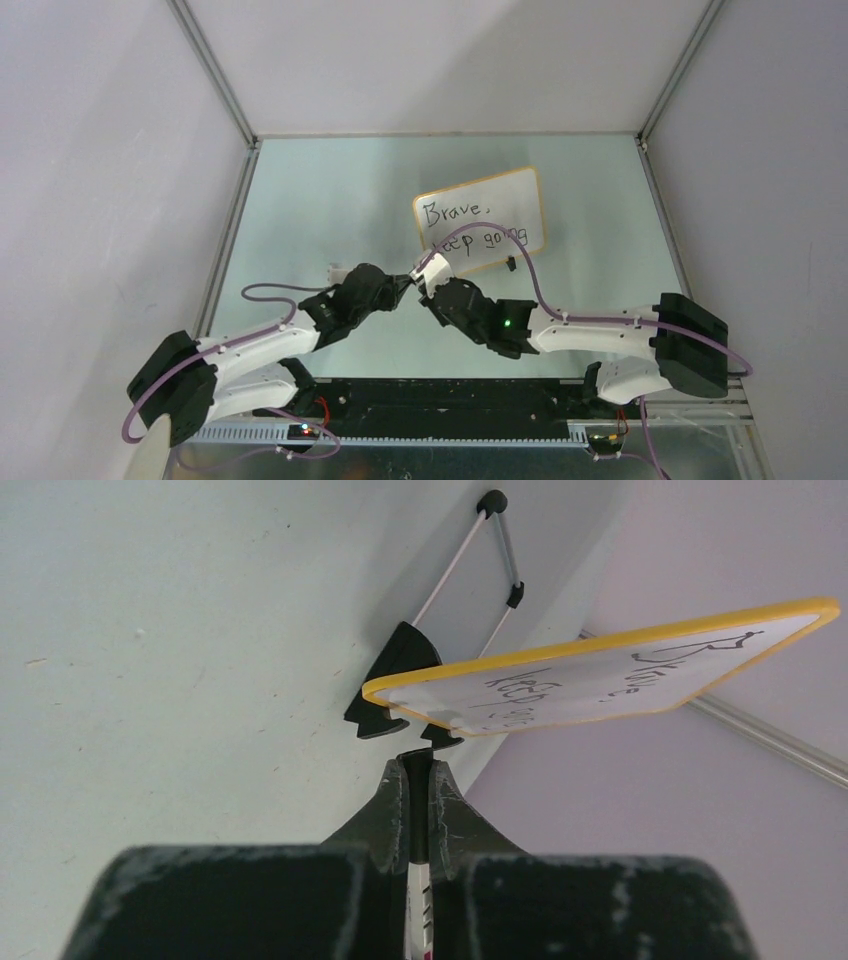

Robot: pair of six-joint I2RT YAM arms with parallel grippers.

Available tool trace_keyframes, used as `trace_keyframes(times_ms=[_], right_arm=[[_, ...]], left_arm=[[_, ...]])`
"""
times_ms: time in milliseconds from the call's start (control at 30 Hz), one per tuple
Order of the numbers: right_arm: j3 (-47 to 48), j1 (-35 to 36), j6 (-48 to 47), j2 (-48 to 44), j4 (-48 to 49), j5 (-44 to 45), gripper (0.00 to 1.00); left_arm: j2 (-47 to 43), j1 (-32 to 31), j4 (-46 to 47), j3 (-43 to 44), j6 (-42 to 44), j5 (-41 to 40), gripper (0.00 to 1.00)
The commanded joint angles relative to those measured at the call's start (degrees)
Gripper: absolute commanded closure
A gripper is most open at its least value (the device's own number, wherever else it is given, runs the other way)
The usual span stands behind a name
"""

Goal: Write a sentence on the whiteboard
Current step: Insert the whiteboard marker without the cap into the pen cap, then put down the whiteboard marker at the center of the board.

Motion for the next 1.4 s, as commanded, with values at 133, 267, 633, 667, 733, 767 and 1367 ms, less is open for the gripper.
trace_keyframes(times_ms=[133, 267, 633, 667, 733, 767, 1367], right_arm=[[3.5, -1.5, -0.5, 0.1, 3.4, -1.5, 1.00], [4.1, -2.4, 2.4, -2.1, -0.5, -1.7, 1.00], [-4.5, -15.8, 17.2, -16.9, -6.8, -22.6, 1.00], [-6.6, -18.3, 19.1, -18.5, -6.8, -27.5, 1.00], [-10.0, -22.1, 21.3, -20.9, -6.5, -35.2, 1.00], [-11.1, -23.3, 22.0, -22.3, -6.4, -37.9, 1.00], [-24.8, -44.4, 26.3, -28.2, -9.4, -52.4, 0.06]], left_arm=[[-5.2, -4.7, 10.2, 1.1, -3.3, 9.9, 1.00], [-8.7, -4.5, 6.1, 0.8, -2.2, 5.9, 0.58], [-27.4, 1.7, -16.9, -2.9, 10.6, -4.5, 0.01], [-28.3, 1.9, -19.8, -1.8, 12.4, -5.7, 0.00], [-30.2, 2.2, -23.6, 0.5, 19.1, -8.8, 0.01], [-30.8, 2.4, -24.5, 1.2, 24.3, -10.6, 0.01], [-28.1, 2.5, -23.7, 7.4, 67.3, -15.5, 0.00]])
